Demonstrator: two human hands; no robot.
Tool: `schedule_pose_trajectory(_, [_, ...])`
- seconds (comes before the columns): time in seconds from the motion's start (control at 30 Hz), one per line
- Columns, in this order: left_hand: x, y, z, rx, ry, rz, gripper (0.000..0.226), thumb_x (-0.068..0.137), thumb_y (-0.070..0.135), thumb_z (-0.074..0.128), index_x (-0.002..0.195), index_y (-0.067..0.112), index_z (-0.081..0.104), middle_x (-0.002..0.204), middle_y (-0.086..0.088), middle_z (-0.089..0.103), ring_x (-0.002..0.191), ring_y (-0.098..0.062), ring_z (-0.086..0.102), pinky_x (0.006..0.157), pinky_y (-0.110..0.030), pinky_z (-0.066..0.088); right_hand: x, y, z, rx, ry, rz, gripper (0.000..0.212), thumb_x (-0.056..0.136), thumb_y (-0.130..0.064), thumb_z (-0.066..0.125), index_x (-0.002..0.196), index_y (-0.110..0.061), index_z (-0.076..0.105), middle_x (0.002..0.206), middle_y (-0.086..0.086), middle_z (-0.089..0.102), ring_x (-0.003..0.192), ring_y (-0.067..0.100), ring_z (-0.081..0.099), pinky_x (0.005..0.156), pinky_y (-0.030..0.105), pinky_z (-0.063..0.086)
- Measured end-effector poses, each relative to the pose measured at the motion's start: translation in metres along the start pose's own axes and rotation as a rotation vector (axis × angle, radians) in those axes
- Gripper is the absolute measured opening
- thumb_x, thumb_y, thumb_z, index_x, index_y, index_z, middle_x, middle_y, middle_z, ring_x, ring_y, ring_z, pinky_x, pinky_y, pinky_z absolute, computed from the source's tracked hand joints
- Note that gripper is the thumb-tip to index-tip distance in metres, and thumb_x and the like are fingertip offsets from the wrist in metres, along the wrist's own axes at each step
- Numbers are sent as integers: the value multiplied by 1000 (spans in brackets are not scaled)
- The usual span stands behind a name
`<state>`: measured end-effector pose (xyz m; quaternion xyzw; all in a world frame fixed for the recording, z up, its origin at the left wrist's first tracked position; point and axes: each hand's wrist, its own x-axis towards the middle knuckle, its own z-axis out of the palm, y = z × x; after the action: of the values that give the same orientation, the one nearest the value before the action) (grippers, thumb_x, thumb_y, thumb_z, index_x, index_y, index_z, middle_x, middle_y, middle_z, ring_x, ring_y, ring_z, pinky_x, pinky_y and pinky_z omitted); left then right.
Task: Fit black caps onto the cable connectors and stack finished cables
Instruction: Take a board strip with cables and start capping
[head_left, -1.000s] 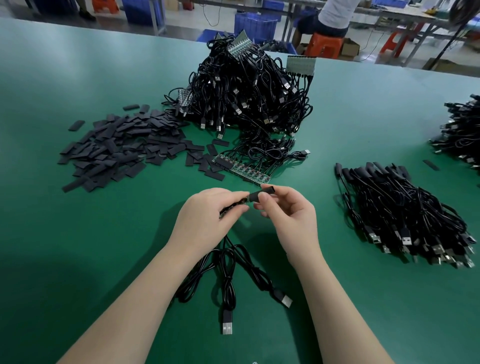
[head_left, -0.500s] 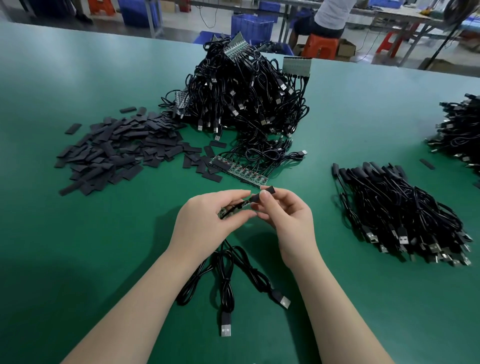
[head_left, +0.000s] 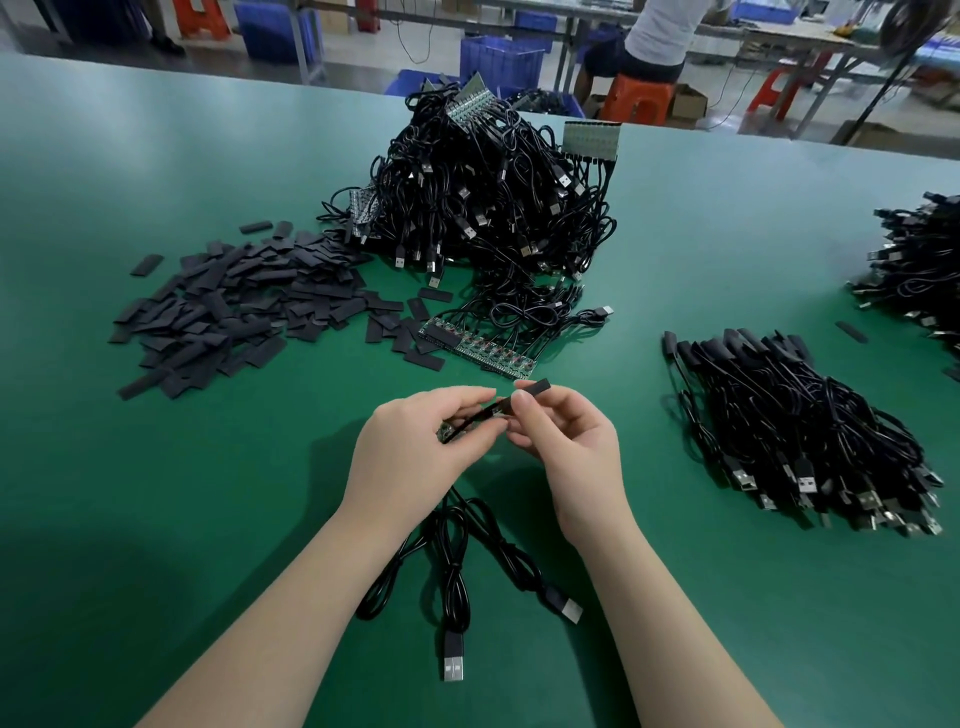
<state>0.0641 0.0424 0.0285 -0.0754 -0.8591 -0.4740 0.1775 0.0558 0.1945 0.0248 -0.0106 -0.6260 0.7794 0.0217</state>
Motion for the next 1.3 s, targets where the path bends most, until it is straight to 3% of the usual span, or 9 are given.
schedule_pose_trajectory(0.2, [1, 0, -1, 102, 62, 98, 11, 82, 26, 77, 93, 29, 78, 84, 17, 73, 79, -2, 66, 69, -27, 52, -1, 0, 2, 11, 3, 14, 9, 89, -8, 70, 91, -16, 73, 81, 0, 76, 76, 10, 72, 70, 19, 55])
schedule_pose_trajectory(0.5, [0, 2, -3, 189, 108, 227, 13, 82, 26, 70, 91, 23, 79, 82, 13, 74, 76, -7, 66, 71, -32, 53, -2, 0, 3, -15, -16, 12, 10, 89, -6, 70, 88, -16, 72, 80, -2, 75, 75, 8, 72, 70, 18, 55])
schedule_pose_trajectory(0.67, [1, -1, -1, 202, 138, 248, 14, 79, 22, 73, 90, 17, 80, 82, 8, 76, 82, -7, 63, 76, -25, 48, 0, 1, 3, -8, -32, 43, 7, 88, -8, 71, 90, -15, 74, 85, -2, 75, 76, 8, 70, 71, 18, 54])
schedule_pose_trajectory(0.77, [0, 1, -1, 193, 143, 227, 14, 79, 20, 74, 92, 18, 80, 85, 8, 76, 89, -5, 62, 78, -24, 48, -3, 2, 6, -55, -8, -7, 15, 88, -10, 72, 94, -24, 74, 82, -3, 74, 77, 10, 68, 73, 20, 52])
schedule_pose_trajectory(0.9, [-1, 5, 1, 159, 131, 167, 15, 81, 18, 78, 96, 20, 79, 87, 9, 76, 80, -7, 68, 77, -36, 56, -4, 2, 7, -177, 120, -154, 37, 87, -17, 75, 113, -42, 67, 86, -5, 75, 77, 9, 67, 71, 16, 51])
schedule_pose_trajectory(1.0, [-1, 5, 0, 151, 95, 147, 19, 79, 16, 80, 98, 21, 79, 89, 10, 76, 82, -8, 67, 78, -37, 56, -4, 2, 5, -210, 147, -196, 35, 88, -12, 73, 112, -37, 69, 86, -8, 76, 76, 3, 67, 71, 12, 48])
schedule_pose_trajectory(1.13, [-1, 4, 1, 169, 72, 153, 24, 78, 14, 81, 101, 21, 78, 87, 9, 76, 84, -7, 63, 78, -26, 51, -5, 3, 5, -224, 119, -181, 36, 89, -12, 72, 111, -40, 68, 81, -10, 76, 71, 3, 64, 69, 12, 47])
schedule_pose_trajectory(1.3, [0, 1, -1, 134, 100, 104, 23, 82, 15, 77, 103, 25, 77, 92, 11, 75, 87, -8, 66, 82, -29, 53, -6, 5, 8, -284, 43, -138, 52, 88, -20, 74, 133, -39, 57, 89, -11, 76, 75, 2, 65, 71, 12, 48])
